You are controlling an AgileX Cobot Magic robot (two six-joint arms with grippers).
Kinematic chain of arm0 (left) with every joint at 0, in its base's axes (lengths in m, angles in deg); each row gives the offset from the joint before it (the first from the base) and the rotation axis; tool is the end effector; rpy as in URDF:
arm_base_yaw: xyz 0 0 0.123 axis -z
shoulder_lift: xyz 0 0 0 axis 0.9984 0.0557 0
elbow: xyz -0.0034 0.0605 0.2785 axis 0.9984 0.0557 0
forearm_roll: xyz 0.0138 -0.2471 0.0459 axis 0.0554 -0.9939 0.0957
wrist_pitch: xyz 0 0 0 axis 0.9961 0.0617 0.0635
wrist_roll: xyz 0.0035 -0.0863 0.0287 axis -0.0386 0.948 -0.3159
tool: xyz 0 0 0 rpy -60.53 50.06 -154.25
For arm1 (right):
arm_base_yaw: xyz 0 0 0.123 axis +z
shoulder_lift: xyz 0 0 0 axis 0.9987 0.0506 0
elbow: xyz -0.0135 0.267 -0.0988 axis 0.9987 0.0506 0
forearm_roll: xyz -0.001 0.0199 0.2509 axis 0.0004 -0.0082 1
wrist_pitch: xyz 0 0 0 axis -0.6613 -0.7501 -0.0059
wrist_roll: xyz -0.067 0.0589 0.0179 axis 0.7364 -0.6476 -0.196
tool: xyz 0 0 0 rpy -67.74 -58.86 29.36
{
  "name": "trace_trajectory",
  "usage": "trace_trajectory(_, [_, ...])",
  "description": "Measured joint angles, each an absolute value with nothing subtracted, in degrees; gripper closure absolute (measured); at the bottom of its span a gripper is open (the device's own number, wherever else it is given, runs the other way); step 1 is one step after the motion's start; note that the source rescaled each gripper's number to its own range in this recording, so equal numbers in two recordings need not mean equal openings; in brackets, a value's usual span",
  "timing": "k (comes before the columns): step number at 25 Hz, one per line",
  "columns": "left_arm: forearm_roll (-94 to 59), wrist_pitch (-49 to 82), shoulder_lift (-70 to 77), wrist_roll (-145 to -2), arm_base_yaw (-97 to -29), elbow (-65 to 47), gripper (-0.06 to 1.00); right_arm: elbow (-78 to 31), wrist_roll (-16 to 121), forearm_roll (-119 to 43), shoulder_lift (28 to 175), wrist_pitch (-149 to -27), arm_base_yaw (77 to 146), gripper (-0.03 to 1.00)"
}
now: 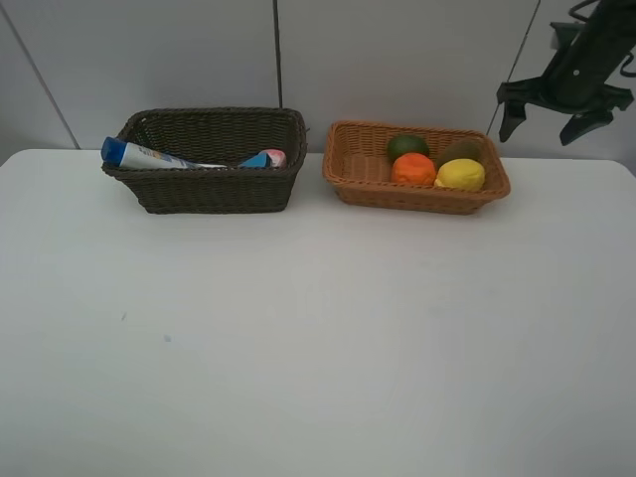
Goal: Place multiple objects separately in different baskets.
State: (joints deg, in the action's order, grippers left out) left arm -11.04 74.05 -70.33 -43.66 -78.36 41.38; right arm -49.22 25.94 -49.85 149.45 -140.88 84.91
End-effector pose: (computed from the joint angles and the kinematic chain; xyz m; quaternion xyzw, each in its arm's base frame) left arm -0.0088 -0.0091 0.2793 0.0932 0.8442 -0.0858 0.5208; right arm 0.4572 -0.0233 0.2324 0.0380 0.9871 -0.0322 0.1520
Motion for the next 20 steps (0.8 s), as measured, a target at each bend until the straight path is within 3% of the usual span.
trace_trajectory(7, [-11.0,74.1,-70.3,-43.7,-78.4,41.4,-0.06,-39.7,25.2,-49.5,137.3,-144.4,82.7,-0.03])
trace_trajectory(20, [-11.0,74.1,-70.3,-43.7,-78.4,41.4,-0.06,6.5,22.4,-48.3,83.3,-139.2,82.8,-0.03])
